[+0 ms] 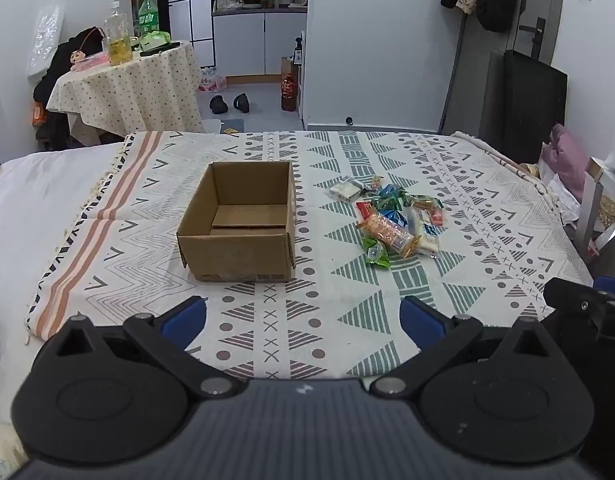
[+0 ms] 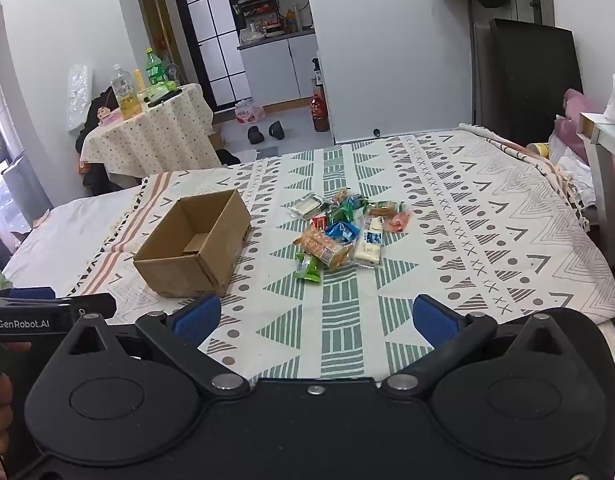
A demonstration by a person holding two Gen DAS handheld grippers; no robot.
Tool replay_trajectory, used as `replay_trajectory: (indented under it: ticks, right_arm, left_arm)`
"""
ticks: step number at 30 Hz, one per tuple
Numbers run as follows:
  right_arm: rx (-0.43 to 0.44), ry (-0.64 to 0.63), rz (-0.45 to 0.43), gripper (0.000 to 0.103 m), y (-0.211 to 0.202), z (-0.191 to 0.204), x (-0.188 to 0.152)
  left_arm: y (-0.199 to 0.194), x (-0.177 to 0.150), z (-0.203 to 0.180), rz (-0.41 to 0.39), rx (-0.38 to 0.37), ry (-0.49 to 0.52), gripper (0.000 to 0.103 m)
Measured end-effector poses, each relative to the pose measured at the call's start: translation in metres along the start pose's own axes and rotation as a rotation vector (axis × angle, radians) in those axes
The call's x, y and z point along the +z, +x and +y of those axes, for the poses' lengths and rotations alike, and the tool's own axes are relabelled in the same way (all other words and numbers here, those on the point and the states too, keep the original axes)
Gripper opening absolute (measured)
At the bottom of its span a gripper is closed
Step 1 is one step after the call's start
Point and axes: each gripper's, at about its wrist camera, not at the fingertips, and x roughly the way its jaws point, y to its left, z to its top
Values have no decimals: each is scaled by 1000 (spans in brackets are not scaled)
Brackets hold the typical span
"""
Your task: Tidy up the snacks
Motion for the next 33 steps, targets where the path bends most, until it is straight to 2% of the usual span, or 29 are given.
replay_trajectory:
  ticks: [12,21,33]
  right_arm:
    - [-37,-26,8,103,-2,9,4]
    - [-28,-19,20,103,-2,9,3]
    - [-44,-23,21,103,-1,9,2]
  left_arm:
    - [-3,-3,8,-4,-17,-29,103]
    - [-5,-3,12,4,-23,-50,103]
    - [-6,-5,12,0,-4,-42,103]
